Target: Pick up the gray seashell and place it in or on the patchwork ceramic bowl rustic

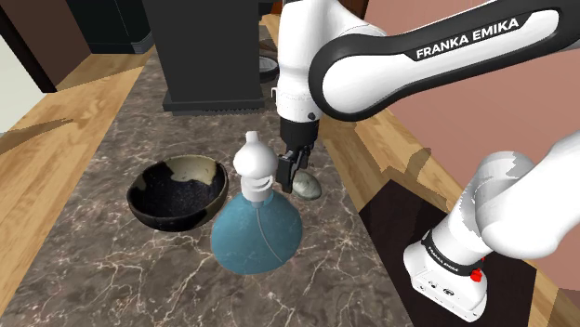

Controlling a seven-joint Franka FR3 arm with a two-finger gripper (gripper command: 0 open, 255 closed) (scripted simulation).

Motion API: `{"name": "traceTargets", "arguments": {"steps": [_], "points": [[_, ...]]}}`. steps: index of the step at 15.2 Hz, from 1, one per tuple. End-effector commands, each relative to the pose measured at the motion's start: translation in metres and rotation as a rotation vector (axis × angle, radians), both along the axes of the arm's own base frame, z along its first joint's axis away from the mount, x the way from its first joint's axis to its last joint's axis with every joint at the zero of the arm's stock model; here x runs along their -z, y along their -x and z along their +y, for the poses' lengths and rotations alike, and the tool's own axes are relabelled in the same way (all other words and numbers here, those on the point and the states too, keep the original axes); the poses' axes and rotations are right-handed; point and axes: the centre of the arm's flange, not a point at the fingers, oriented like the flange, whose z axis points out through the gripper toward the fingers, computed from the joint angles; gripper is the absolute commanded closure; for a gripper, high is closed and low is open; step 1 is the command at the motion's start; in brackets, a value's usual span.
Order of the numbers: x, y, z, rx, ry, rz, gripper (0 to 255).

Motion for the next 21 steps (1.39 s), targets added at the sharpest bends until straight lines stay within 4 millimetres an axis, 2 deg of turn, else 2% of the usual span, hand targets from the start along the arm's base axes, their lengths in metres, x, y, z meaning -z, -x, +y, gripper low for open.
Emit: {"name": "traceTargets", "arguments": {"steps": [1,2,11,21], "points": [[0.0,0.0,0.0,0.0,0.0,0.0,0],[0.0,0.0,0.0,0.0,0.0,0.0,255],[0.0,0.0,0.0,0.0,0.0,0.0,255],[-0.053,0.0,0.0,0.0,0.0,0.0,255]]}}
